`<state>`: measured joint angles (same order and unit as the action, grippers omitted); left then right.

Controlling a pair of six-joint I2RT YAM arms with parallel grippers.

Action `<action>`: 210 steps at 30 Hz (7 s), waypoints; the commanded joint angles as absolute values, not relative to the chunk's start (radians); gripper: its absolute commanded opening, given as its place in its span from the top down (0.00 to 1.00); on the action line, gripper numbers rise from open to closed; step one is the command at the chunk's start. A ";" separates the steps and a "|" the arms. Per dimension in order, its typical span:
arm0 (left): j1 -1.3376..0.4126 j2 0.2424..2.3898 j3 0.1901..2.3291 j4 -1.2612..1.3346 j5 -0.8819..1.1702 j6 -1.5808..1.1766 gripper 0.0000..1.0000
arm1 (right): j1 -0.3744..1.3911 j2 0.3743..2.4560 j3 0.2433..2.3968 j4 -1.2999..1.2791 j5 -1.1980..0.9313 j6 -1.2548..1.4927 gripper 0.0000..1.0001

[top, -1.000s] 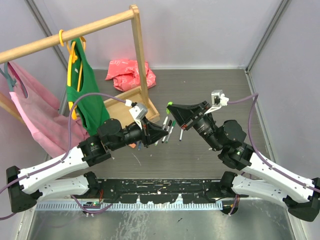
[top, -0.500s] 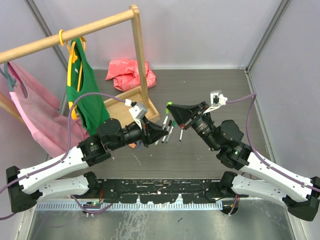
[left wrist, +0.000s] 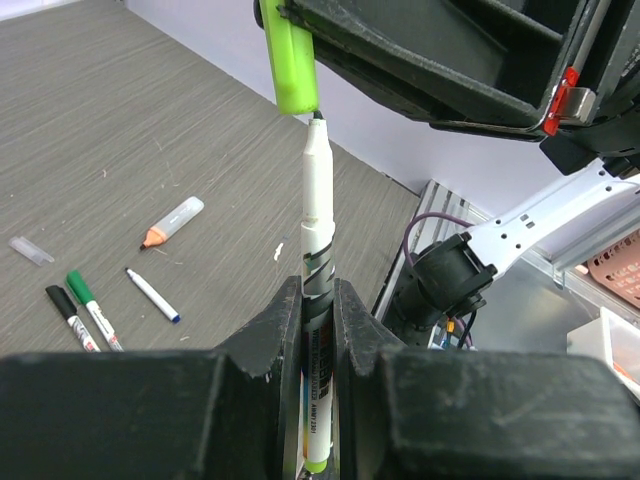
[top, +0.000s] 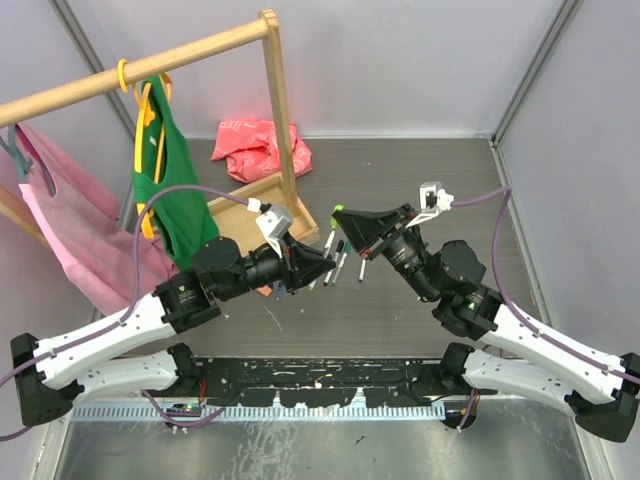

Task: Insert the pens into the pen caps
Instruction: Insert the pen cap onto the pen, then press the pen cap onto the pen.

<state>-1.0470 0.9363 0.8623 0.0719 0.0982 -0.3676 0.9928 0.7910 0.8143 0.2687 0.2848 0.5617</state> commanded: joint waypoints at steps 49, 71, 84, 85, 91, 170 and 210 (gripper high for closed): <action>-1.045 0.918 0.896 0.142 0.084 -0.360 1.00 | 0.994 0.785 0.839 0.392 0.301 0.564 1.00; -1.045 0.913 0.901 0.137 0.066 -0.358 1.00 | 0.994 0.798 0.832 0.375 0.253 0.579 1.00; -1.046 0.917 0.898 0.141 0.069 -0.361 1.00 | 0.994 0.785 0.843 0.403 0.281 0.566 1.00; -1.045 0.915 0.898 0.141 0.069 -0.361 1.00 | 0.993 0.786 0.844 0.401 0.280 0.565 1.00; -1.045 0.905 0.893 0.137 0.060 -0.360 1.00 | 0.994 0.790 0.832 0.394 0.269 0.577 1.00; -1.045 0.892 0.961 0.094 0.092 -0.375 1.00 | 0.993 0.754 0.931 0.239 0.287 0.416 0.38; -1.045 0.935 1.031 0.070 0.161 -0.359 1.00 | 0.994 0.820 0.962 0.225 0.063 0.461 0.91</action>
